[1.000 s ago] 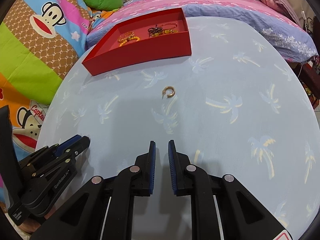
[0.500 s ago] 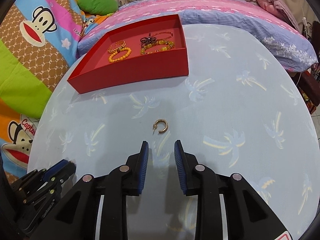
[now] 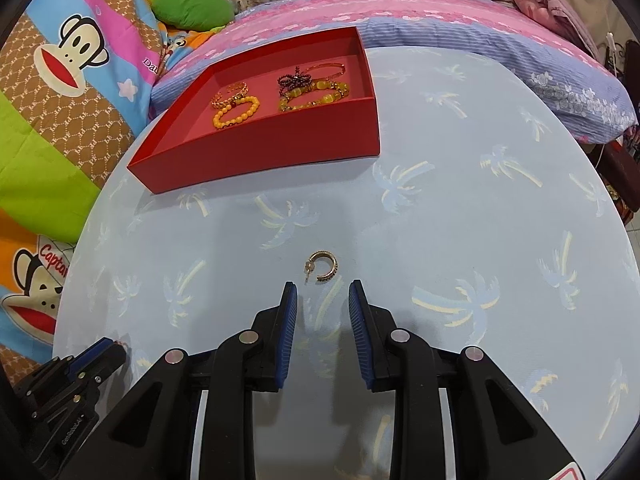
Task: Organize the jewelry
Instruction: 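Grasp a gold hoop earring with left tool while right tool grasps the other earring, then carry both earrings into the red tray and lower them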
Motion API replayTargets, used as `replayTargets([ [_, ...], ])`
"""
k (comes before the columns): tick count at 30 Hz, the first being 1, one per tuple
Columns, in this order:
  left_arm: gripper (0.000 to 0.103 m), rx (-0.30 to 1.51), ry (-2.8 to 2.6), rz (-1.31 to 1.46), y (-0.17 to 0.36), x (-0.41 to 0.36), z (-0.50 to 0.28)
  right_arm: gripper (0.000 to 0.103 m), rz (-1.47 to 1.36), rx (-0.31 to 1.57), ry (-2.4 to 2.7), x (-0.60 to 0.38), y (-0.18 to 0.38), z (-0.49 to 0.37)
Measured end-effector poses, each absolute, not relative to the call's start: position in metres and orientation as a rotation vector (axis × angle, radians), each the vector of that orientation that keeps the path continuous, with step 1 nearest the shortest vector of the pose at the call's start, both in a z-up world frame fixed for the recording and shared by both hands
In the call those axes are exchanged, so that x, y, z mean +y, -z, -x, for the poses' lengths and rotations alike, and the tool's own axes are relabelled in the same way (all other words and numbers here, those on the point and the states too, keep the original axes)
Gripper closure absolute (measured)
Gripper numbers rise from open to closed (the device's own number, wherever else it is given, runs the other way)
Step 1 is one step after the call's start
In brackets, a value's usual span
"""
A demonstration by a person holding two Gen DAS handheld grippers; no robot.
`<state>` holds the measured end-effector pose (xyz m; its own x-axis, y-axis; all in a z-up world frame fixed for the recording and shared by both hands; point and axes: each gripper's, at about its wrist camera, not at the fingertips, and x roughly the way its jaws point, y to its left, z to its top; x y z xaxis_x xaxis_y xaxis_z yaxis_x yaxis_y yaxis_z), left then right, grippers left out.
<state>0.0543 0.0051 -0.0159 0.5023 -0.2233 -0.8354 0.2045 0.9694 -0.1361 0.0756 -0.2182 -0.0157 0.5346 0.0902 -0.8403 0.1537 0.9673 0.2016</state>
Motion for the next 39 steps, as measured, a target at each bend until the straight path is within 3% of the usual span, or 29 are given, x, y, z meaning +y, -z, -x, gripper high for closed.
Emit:
replayTargets([
  [12, 0.086, 1.016, 0.266, 0.017, 0.017, -0.002, -0.062, 0.076, -0.245, 1.003, 0.040, -0.214, 0.018, -0.087],
  [18, 0.086, 1.021, 0.272, 0.014, 0.019, -0.007, -0.067, 0.086, -0.197, 0.996, 0.060, -0.210, 0.021, -0.093],
  [39, 0.086, 1.022, 0.275, -0.014, 0.019, -0.023, -0.078, 0.087, -0.176, 1.002, -0.018, -0.177, 0.011, -0.047],
])
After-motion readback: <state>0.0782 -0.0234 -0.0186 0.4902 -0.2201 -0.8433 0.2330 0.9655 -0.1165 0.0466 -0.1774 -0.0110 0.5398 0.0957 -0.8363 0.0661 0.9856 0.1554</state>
